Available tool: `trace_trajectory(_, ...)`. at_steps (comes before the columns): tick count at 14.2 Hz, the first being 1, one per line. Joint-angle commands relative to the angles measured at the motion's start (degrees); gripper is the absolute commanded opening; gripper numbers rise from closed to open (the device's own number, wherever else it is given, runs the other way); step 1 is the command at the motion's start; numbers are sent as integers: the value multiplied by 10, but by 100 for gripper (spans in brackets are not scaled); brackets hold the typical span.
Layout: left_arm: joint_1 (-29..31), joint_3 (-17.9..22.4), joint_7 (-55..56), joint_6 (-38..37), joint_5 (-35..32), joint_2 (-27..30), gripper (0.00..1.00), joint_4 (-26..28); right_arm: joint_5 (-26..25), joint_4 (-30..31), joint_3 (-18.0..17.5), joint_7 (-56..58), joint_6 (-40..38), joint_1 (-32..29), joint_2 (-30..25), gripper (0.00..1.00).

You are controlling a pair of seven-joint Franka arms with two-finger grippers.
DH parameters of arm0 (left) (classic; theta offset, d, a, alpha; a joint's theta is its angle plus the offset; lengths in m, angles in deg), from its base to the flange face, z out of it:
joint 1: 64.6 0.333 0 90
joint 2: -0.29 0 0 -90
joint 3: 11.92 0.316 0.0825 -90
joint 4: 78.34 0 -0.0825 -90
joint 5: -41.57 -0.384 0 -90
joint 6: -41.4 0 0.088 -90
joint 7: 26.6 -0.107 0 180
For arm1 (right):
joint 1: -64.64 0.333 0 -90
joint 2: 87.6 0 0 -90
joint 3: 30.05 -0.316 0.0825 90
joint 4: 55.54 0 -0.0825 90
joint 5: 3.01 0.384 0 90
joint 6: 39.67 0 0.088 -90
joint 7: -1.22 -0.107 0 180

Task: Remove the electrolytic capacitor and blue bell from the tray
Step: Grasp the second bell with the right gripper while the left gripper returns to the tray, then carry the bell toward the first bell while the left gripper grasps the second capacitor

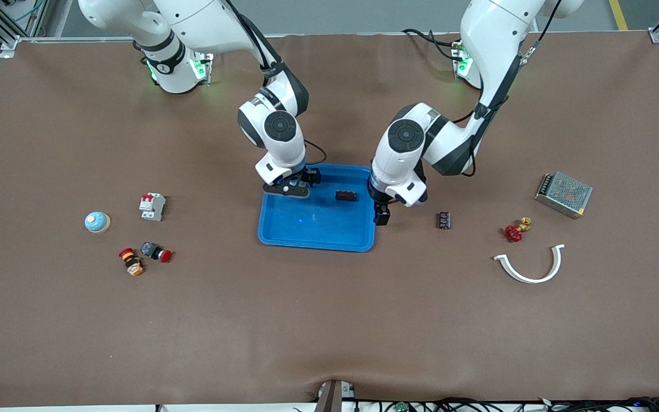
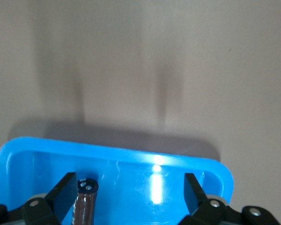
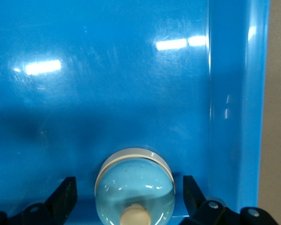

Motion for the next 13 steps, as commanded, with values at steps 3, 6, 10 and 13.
trace_trajectory(3,-34,1,33,-5,-14,-35,100,-31,4,-3,7,-3,4,9,2,66)
trace_trajectory(6,-57,4,66,-7,-14,-55,100,-55,4,-3,7,-3,4,7,2,34)
trace_trajectory(10,-71,3,89,-7,-14,-58,100,-56,5,-4,7,-3,-2,6,1,24)
trace_trajectory(13,-78,4,93,-7,-14,-64,100,-56,6,-4,7,3,-8,3,-8,24)
